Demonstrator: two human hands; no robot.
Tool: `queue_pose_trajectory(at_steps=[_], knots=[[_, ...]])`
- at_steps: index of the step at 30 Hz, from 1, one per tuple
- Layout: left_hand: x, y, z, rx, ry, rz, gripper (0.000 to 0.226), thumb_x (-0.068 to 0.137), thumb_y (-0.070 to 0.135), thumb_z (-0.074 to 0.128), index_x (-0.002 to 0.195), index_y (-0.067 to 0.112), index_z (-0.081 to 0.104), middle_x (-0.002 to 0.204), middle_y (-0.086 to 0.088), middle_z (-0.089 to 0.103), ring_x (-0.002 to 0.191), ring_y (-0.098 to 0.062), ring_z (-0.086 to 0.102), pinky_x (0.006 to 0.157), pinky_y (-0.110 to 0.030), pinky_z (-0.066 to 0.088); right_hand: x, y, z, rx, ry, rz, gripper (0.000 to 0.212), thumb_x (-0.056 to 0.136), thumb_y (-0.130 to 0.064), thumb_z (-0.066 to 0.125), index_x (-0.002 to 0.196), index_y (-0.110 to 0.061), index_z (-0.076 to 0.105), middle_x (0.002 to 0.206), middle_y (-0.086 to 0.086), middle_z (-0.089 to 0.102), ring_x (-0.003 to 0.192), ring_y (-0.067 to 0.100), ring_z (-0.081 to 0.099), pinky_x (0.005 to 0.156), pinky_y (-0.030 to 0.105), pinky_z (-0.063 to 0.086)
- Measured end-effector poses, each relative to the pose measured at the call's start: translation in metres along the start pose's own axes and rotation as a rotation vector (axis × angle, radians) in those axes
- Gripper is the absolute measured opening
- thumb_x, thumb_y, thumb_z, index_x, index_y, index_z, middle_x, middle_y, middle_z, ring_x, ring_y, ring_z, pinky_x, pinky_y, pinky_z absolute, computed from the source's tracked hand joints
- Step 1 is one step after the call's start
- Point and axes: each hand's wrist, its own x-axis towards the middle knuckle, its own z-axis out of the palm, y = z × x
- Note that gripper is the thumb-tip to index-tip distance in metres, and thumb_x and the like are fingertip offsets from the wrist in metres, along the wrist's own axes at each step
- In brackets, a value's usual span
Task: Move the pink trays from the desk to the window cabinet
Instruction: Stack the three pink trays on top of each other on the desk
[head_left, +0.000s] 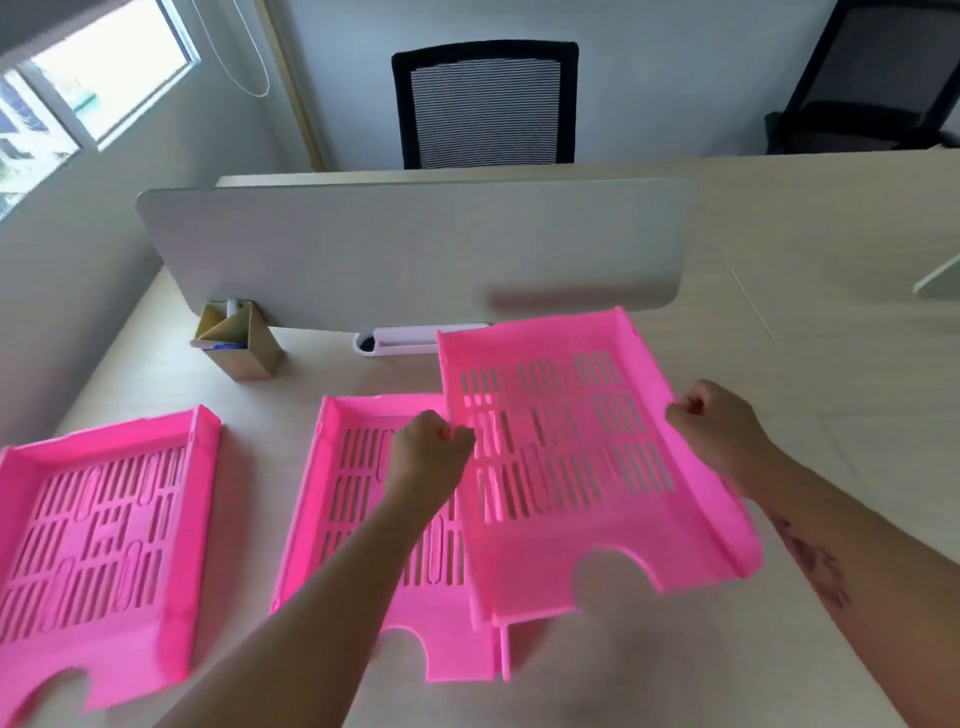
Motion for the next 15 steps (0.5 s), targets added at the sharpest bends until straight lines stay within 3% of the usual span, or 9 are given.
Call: queue_pose_trajectory(at_steps=[5, 12, 15], knots=[[0.008, -0.069, -0.082, 0.092, 0.127, -0.004, 0.021, 0.084, 0.015, 0.058, 0.068, 0.009, 0.047, 0.059, -0.003, 0.044, 0.056, -0.022, 0.037, 0.048, -0.032, 0.026, -0.064, -0.061, 0.069, -0.022, -0.079, -0.088, 0.036, 0.091, -0.01, 0.055, 0.064, -0.016, 0.032, 0.06, 0.002, 0.039, 0.051, 0.016, 0.032, 0.049, 0.032, 0.023], [0.006, -0.146, -0.119, 0.15, 0.022, -0.024, 0.019, 0.095, 0.02, 0.05, 0.086, 0.004, 0.052, 0.074, -0.009, 0.057, 0.061, -0.026, 0.05, 0.054, -0.034, 0.042, -0.129, -0.092, 0.137, 0.017, -0.082, 0.01, 0.035, 0.099, -0.013, 0.045, 0.068, -0.02, 0.03, 0.062, -0.001, 0.038, 0.048, 0.013, 0.031, 0.045, 0.026, 0.024], [0.004, -0.158, -0.118, 0.103, 0.074, -0.035, 0.022, 0.097, 0.021, 0.05, 0.087, 0.001, 0.051, 0.073, -0.009, 0.054, 0.058, -0.022, 0.044, 0.051, -0.032, 0.035, -0.138, -0.093, 0.152, 0.008, -0.065, 0.033, 0.025, 0.101, -0.016, 0.043, 0.076, -0.015, 0.036, 0.063, -0.001, 0.04, 0.047, 0.013, 0.033, 0.044, 0.026, 0.026]])
